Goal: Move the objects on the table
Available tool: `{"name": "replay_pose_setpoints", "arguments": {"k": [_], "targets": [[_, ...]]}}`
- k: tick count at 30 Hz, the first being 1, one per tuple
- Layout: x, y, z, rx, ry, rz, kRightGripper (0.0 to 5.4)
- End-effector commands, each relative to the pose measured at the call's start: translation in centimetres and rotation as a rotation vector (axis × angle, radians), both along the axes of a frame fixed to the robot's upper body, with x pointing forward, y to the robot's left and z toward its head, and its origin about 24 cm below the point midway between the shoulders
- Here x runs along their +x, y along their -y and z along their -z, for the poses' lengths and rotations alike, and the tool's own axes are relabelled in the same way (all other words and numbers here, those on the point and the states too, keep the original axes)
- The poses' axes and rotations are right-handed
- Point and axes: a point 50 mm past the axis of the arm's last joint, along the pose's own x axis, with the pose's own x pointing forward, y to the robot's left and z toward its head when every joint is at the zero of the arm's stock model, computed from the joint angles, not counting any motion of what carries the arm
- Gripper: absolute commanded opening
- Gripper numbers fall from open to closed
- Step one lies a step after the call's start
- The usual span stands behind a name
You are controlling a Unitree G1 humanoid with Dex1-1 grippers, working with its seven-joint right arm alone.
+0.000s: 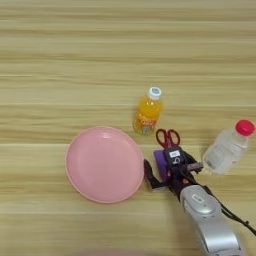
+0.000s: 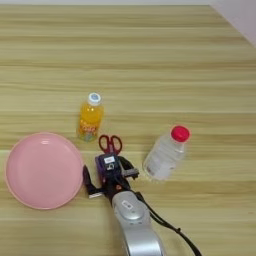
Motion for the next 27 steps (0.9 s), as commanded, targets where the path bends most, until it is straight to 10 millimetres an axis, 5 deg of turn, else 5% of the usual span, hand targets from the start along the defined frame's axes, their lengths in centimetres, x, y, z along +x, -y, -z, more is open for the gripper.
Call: {"name": "replay_pose_setpoints", "arguments": {"k": [1,27], "targets": [[1.3,-0.1,-1.7,-0.001,0.100,-0.023,5.38],[0.5,-3.0,-1.3,0.020,0.103,-0.203,5.38]]}}
